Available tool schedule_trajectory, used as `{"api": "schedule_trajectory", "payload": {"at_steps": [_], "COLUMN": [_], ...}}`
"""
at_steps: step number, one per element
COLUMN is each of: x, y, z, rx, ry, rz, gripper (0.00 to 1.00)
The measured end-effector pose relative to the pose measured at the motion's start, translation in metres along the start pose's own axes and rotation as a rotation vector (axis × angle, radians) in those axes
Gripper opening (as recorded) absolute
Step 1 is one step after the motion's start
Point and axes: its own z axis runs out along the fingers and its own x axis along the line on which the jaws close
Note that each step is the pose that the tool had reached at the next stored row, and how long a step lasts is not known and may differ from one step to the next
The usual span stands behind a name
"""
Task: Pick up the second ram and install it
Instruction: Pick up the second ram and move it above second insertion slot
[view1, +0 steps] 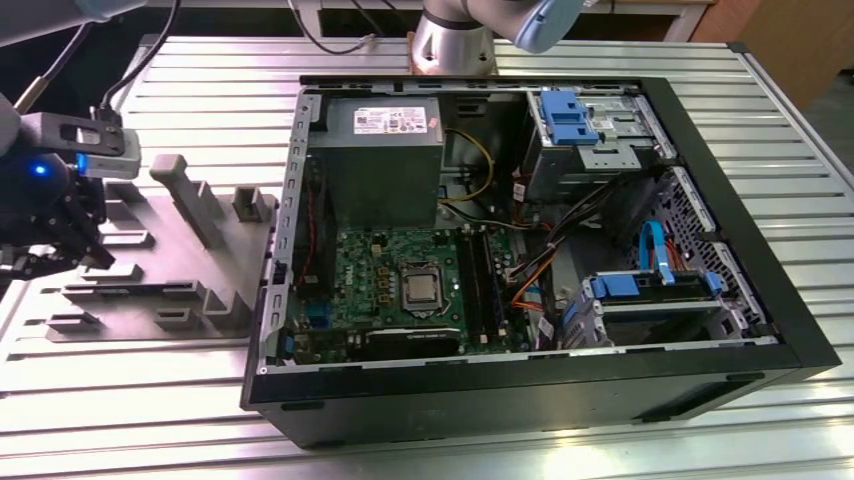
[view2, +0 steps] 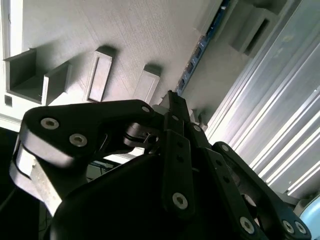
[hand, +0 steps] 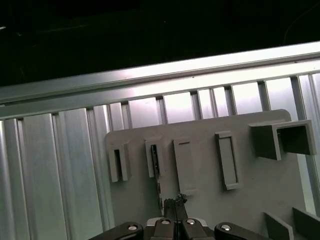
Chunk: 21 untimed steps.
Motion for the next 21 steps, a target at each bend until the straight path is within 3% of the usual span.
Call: {"api": "schedule_trajectory", "payload": {"at_steps": [6, 21], "x": [0.0002, 0.0085], "y": [-0.0004, -0.0013], "z": [0.0022, 0.0027], "rx": [-0.0019, -0.0019], "ry": [0.0025, 0.0025], "rz": [-0.058, -0.062], "gripper": [0.10, 0.10]}}
